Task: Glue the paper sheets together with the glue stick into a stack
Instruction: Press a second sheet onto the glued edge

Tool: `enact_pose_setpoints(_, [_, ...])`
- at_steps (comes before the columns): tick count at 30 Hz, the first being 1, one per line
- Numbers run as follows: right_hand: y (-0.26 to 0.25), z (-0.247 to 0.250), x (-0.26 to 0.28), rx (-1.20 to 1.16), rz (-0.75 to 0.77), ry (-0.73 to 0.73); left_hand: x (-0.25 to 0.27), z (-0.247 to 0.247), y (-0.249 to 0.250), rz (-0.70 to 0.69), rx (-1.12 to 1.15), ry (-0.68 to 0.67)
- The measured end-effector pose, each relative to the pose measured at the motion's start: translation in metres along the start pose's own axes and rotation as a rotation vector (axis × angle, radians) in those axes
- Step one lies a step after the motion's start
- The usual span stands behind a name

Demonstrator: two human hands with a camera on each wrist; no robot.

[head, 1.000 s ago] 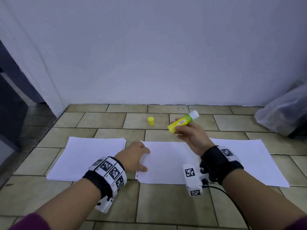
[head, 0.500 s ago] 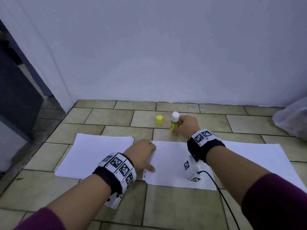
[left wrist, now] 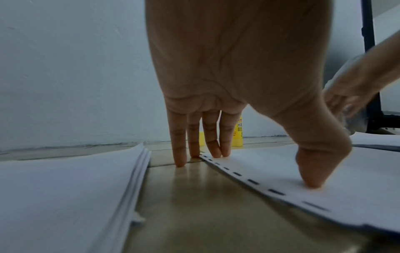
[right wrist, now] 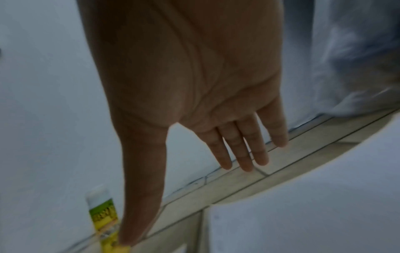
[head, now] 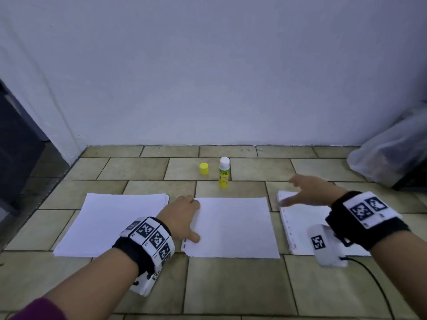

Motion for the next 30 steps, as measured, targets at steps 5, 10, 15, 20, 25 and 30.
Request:
enact_pose_setpoints(5, [0.047, -0.039, 0.033, 0.055, -0.118, -0.14, 0.002, 0.0, 0.001, -0.004, 0.025, 0.009])
enact_pose_setpoints(10, [0.061, -0.067, 0.041, 0.016, -0.064, -0.031, 0.005, -0.004, 0.0, -0.021, 0.05, -0.007])
enact_pose_setpoints(15, [0.072, -0.066, 0.042, -0.045, -0.012, 0.013, 0.009, -0.007, -0.004, -0.041, 0.09, -0.014])
enact_pose_setpoints(20, [0.067, -0.063, 0.044, -0.099, -0.022, -0.024, 0.009, -0.008, -0.004, -0.044, 0.097, -0.011])
enact_pose_setpoints(25, [0.066, -0.068, 0.035, -0.028, -0.062, 0.118, 0.009, -0.01, -0.005, -0.041, 0.104, -0.007])
enact_pose_setpoints(30, [0.071, -0.061, 0.026, 0.021, -0.098, 0.152, 0.008, -0.011, -0.006, -0.049, 0.11, 0.001])
Point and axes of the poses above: each hand's wrist, its own x-axis away from the middle knuckle, its own z-axis out of the back of the hand, y = z × x, the point moved 2 cm from there along -x, towards the middle knuckle, and after that the axes turned 7 degrees about -y, right-handed, at the moved point
